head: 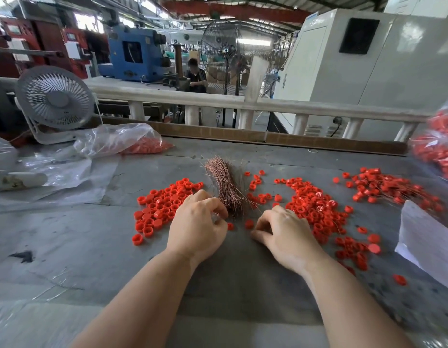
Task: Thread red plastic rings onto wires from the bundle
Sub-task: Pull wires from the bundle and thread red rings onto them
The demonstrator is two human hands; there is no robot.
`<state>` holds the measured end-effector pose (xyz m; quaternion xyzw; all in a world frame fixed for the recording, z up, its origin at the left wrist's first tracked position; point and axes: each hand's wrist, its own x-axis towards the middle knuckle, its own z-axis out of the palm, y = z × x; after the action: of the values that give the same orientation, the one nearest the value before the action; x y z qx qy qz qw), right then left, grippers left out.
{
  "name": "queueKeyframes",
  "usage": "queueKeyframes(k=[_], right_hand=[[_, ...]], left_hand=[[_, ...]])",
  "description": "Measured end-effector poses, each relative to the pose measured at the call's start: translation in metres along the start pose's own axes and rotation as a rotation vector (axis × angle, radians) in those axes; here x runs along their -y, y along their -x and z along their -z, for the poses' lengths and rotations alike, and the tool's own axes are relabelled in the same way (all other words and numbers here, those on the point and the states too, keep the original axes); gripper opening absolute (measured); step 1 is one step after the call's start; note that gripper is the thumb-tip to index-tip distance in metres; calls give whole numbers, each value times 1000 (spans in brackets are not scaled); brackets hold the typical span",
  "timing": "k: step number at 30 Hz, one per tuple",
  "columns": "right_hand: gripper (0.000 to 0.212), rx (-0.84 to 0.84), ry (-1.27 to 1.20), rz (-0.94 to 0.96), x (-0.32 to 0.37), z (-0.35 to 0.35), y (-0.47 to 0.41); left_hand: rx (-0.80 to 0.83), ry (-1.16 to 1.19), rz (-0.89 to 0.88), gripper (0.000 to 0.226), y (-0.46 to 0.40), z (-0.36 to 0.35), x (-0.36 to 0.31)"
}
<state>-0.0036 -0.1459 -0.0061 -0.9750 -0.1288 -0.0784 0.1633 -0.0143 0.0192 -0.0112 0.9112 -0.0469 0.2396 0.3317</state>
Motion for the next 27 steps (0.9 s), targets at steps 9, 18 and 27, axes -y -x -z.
queueKeyframes(k=[9, 18, 27], right_hand=[[8, -17, -26, 17, 3, -4, 0], [13, -62, -55, -20, 3, -5, 0], [27, -96, -34, 29, 3, -11, 0]], left_hand=[[127, -166, -24, 17, 1, -2, 3], [123, -131, -27, 9, 1, -1, 0], [107, -74, -33, 13, 1, 4, -4]])
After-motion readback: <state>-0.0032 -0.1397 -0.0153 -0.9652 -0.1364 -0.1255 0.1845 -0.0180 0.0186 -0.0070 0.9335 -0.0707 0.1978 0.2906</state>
